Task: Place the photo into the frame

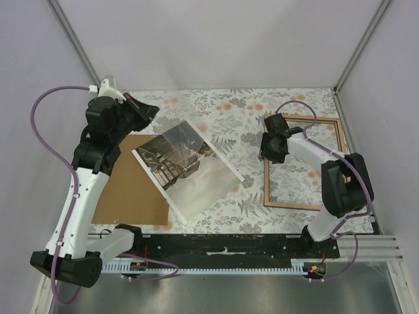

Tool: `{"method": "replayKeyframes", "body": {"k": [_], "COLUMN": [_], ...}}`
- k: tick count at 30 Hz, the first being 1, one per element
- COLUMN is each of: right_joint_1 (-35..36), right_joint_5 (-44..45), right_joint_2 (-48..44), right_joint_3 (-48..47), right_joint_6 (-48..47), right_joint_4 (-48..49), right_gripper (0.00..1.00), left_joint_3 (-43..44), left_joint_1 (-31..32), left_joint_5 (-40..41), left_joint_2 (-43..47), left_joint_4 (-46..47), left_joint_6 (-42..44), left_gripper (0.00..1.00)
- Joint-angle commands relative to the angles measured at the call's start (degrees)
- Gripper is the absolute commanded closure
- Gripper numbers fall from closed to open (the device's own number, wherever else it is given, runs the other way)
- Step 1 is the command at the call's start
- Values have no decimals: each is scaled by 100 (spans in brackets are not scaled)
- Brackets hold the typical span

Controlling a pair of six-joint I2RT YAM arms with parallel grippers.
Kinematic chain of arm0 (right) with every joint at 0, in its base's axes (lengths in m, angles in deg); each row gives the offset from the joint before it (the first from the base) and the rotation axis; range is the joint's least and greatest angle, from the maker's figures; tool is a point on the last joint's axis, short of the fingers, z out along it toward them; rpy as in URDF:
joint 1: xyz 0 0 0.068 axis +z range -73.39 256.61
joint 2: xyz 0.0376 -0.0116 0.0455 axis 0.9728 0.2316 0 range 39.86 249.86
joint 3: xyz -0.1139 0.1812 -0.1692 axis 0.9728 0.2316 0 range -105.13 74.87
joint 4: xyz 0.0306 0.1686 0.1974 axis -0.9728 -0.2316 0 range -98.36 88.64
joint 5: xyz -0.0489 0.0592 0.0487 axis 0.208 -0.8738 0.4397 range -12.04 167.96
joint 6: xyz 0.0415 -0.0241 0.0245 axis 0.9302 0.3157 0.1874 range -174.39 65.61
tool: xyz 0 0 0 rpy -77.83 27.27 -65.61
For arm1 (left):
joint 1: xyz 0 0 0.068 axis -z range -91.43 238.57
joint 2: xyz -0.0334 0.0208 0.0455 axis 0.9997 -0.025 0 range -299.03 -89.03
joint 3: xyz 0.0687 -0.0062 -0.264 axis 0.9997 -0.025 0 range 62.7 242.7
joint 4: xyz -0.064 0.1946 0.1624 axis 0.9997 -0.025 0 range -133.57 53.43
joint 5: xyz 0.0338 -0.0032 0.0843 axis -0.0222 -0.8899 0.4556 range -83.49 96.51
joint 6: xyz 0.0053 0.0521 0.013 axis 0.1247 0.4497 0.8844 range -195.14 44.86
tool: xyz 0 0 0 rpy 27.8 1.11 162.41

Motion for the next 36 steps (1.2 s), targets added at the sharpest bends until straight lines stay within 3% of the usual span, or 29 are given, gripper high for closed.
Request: {"method": "replayKeyframes", "body": {"k": [1, 6, 10, 14, 18, 27, 36], "right_joint_1": [48, 92, 119, 180, 355, 1243, 1990], "right_joint_5": [198, 198, 233, 321, 365, 277, 23], "right_joint_2": [344, 670, 811, 759, 548, 372, 1215], "right_joint_3": [-19, -46, 16, 33, -151, -1029, -2304], "right_joint_6": [15, -38, -38, -38, -30, 339, 945], "right_joint_4": [433, 521, 565, 478, 232, -410, -964], "right_gripper": [45, 46, 54, 85, 100, 100, 100], "left_joint_3": [247, 203, 194, 194, 229, 528, 906], "left_joint_1": [-26, -8, -17, -8, -8, -17, -17], "left_joint_5": [360, 360, 360, 377, 465, 711, 1027], "left_joint_2": [186, 213, 222, 239, 239, 37, -279], "left_joint_4": [-75, -75, -83, -92, -119, -215, -294], "left_joint_6": [401, 427, 436, 444, 471, 602, 734], "left_gripper": [98, 98, 98, 98, 98, 98, 98]}}
